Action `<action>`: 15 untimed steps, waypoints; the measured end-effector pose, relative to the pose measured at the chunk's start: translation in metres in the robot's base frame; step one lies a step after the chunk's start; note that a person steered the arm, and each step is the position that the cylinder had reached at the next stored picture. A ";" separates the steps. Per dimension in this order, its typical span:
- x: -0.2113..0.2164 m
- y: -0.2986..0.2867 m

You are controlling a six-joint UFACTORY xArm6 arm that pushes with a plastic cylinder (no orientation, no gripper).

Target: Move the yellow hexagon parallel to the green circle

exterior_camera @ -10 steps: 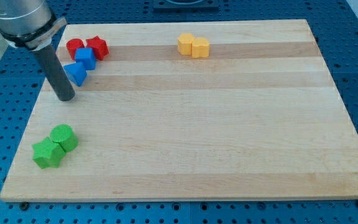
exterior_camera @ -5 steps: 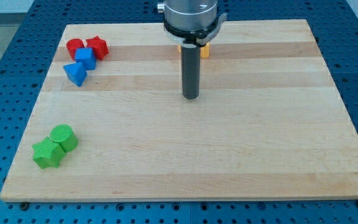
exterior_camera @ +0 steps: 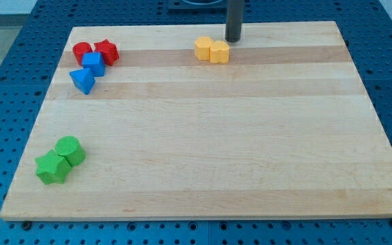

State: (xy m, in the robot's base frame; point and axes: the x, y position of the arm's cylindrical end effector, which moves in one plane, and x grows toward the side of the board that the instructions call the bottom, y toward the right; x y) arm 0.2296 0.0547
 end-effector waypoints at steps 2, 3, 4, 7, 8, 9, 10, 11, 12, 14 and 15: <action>0.001 -0.018; 0.013 -0.030; 0.041 -0.037; 0.173 -0.041; 0.177 -0.041; 0.134 -0.041; 0.100 -0.041; 0.085 -0.037; 0.046 -0.035; 0.011 -0.066; 0.045 -0.074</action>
State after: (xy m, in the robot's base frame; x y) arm 0.2747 -0.0194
